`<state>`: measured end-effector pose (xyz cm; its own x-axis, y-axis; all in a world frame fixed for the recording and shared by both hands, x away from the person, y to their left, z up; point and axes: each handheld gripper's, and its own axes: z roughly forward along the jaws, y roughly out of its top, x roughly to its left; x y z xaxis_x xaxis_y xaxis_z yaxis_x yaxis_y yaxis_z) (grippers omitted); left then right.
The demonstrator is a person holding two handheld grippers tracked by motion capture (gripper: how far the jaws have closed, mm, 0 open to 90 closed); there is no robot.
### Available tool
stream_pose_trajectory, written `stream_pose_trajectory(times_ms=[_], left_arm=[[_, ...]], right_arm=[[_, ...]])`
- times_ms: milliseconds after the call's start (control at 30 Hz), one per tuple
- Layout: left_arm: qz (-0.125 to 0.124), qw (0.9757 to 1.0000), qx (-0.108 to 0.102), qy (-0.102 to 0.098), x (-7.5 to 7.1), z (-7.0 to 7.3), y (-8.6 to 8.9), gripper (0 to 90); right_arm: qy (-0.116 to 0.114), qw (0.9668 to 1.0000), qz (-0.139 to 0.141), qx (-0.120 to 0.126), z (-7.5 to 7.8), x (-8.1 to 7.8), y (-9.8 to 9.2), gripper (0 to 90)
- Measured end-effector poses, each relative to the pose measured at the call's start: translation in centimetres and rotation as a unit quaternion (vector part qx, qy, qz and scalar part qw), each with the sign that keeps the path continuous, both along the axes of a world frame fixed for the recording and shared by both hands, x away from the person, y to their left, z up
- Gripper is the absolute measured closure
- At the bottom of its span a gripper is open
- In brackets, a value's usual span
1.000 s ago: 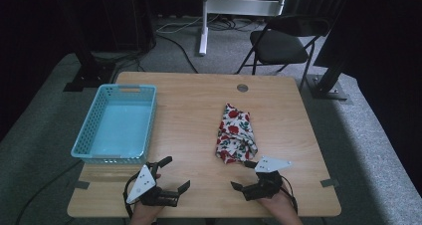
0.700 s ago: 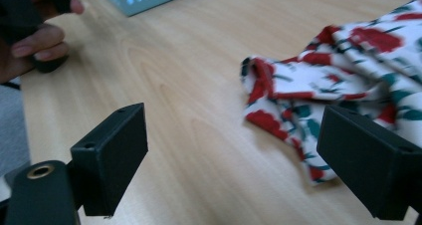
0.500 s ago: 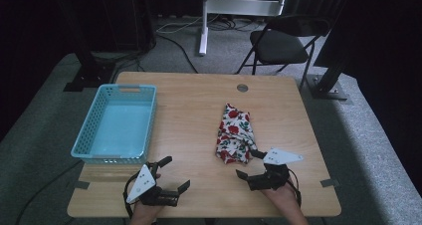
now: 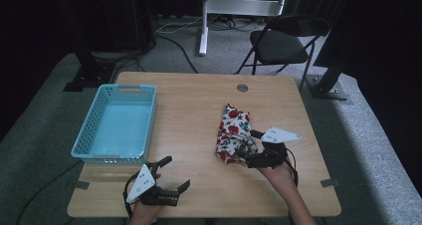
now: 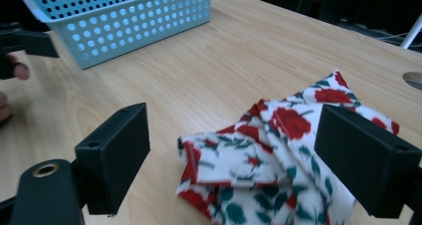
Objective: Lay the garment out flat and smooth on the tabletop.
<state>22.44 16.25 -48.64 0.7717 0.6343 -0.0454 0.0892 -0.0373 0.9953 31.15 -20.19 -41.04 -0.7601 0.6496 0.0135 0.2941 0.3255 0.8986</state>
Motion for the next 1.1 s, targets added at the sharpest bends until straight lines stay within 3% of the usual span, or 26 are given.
stream_pose_trajectory(times_ms=[333, 600, 733, 900, 1100], left_arm=[[-0.001, 1.0000, 0.001, 0.000, 0.0, 0.0, -0.1, 3.4], [-0.005, 1.0000, -0.001, 0.004, 0.1, 0.0, 0.0, 3.4], [-0.009, 0.9998, -0.014, 0.014, 0.2, 0.0, 0.1, 3.4], [-0.010, 0.9998, -0.011, 0.011, 0.2, 0.0, 0.1, 3.4], [-0.006, 0.9998, -0.012, 0.012, 0.2, 0.0, 0.1, 3.4]], right_arm=[[0.009, 0.9998, -0.002, -0.016, 0.0, 3.3, 1.8, 14.7], [0.037, 0.9984, -0.008, -0.042, -1.5, 6.1, 3.0, 20.9], [0.045, 0.9966, -0.014, -0.067, -2.3, 7.0, 3.5, 24.0], [0.062, 0.9930, -0.009, -0.100, -3.6, 8.0, 4.3, 28.0], [0.085, 0.9895, -0.013, -0.116, -5.3, 8.9, 4.6, 28.7]])
